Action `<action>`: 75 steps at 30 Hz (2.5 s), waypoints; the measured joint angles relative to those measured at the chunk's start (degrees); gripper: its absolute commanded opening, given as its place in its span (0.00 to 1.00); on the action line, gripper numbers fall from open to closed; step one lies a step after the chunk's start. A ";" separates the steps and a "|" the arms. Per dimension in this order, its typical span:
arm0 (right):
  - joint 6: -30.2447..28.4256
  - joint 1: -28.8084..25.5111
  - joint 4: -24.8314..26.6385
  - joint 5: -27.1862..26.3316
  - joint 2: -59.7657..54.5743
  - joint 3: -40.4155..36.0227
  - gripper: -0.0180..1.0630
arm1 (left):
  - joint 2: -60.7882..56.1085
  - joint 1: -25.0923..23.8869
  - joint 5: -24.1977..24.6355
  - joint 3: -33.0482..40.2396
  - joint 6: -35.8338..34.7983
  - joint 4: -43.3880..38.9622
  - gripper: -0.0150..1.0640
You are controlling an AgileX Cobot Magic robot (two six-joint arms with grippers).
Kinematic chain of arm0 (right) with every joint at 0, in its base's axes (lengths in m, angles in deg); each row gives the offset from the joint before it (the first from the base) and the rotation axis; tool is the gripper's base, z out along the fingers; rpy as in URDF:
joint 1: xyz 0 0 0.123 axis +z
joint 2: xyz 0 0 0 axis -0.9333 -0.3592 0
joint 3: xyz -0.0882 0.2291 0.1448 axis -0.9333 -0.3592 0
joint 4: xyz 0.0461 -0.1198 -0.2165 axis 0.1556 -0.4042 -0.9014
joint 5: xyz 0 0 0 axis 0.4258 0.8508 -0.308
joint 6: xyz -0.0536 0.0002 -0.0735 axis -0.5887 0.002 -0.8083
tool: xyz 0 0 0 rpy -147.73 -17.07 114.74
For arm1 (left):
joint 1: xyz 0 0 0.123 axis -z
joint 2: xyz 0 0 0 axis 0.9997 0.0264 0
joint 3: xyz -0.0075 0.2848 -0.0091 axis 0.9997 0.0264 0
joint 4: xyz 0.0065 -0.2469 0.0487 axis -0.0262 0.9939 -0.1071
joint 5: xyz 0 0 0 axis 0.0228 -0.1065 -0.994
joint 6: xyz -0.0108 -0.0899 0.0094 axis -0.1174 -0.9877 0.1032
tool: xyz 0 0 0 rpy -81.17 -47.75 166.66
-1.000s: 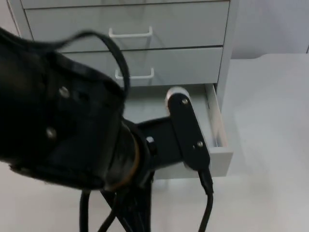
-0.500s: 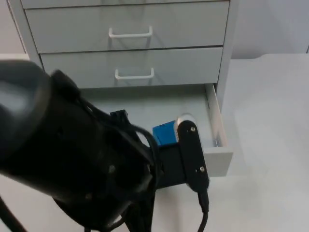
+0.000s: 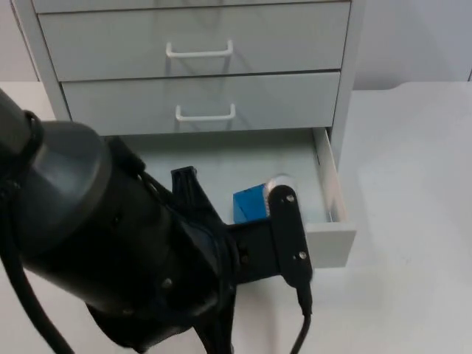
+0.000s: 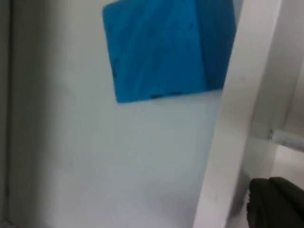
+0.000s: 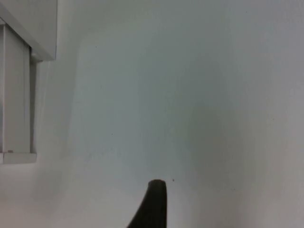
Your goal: Open the drawer with the left hand, place the block into the drawer with the right hand, then close the drawer with the left hand.
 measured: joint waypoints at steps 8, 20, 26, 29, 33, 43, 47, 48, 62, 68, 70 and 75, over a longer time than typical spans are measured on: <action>0.00 0.00 0.00 -0.25 0.00 0.00 0.73 | 0.28 -8.85 -3.81 -2.80 -3.24 -1.54 0.01; 0.29 0.00 0.00 -0.46 0.00 0.00 0.73 | 4.31 -17.18 -4.41 -12.73 -3.25 -2.85 0.01; 0.29 0.00 0.00 -1.25 0.00 0.00 0.73 | 6.55 -18.95 -4.41 -16.57 -3.25 -3.14 0.01; 0.29 0.00 0.00 -1.50 0.00 0.00 0.73 | 7.45 -19.22 -4.37 -18.16 -3.25 -3.01 0.01; 0.29 0.00 0.00 -1.61 0.00 0.00 0.73 | 8.66 -19.48 -3.11 -19.75 -3.25 -2.93 0.01; 0.29 0.00 0.00 -1.72 0.00 0.00 0.73 | 9.32 -18.22 0.04 -20.83 0.01 0.09 0.01; 0.29 0.00 0.00 -1.72 0.00 0.00 0.73 | 8.64 -16.45 5.58 -21.25 6.58 7.02 0.01; 0.29 0.00 0.00 -1.72 0.00 0.00 0.73 | 7.98 -15.85 7.17 -21.34 9.24 10.92 0.01; 0.29 0.00 0.00 -1.72 0.00 0.00 0.73 | -9.35 -9.10 6.67 -21.34 46.02 58.22 0.01; 0.18 0.00 0.00 -1.72 0.00 0.00 0.73 | -16.70 -9.10 6.79 -21.34 52.23 66.44 0.01; 0.06 0.00 0.00 -1.72 0.00 0.00 0.73 | -17.87 -9.10 6.89 -21.34 52.55 66.82 0.01; -0.40 0.00 0.00 -1.72 0.00 0.00 0.73 | -21.84 -9.10 8.18 -21.34 53.72 67.65 0.01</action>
